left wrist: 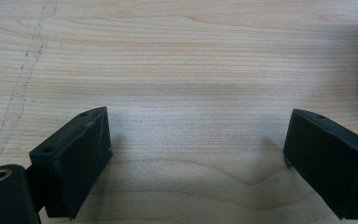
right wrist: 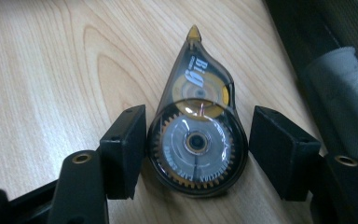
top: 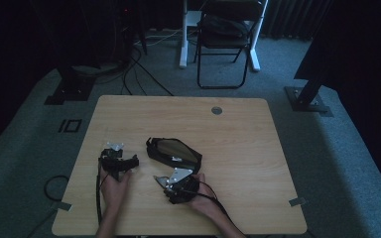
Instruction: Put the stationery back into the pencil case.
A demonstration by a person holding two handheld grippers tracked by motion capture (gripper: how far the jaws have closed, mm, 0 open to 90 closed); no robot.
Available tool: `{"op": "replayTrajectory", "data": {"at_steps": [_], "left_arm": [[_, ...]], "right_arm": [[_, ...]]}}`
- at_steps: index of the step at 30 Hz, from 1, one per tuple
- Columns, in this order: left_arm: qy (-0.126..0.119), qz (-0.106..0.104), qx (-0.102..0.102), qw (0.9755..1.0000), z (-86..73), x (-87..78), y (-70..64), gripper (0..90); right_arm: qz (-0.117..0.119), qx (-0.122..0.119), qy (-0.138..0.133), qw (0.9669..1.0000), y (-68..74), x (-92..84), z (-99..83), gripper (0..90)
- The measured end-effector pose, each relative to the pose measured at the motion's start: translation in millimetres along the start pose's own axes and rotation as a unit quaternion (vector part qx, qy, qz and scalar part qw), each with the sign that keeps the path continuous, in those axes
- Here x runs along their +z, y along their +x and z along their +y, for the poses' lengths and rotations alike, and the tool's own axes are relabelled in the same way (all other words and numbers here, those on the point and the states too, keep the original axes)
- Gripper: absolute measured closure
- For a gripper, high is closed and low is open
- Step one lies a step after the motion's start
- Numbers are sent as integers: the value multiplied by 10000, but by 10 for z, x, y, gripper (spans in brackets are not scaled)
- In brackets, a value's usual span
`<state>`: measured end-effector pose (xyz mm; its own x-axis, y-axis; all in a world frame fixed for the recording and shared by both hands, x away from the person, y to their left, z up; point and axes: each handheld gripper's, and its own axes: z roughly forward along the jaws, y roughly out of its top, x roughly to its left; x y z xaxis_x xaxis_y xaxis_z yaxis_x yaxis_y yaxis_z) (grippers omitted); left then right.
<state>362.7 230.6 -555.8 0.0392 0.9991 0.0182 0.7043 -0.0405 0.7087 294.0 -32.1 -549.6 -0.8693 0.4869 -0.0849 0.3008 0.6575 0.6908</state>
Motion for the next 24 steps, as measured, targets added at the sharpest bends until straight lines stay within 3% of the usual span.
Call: {"op": "replayTrajectory", "data": {"at_steps": [24], "left_arm": [[-3,-2,0,10000,1,2,-1,78]], "right_arm": [[175,25,-37,9998,0,6,-11,375]]}}
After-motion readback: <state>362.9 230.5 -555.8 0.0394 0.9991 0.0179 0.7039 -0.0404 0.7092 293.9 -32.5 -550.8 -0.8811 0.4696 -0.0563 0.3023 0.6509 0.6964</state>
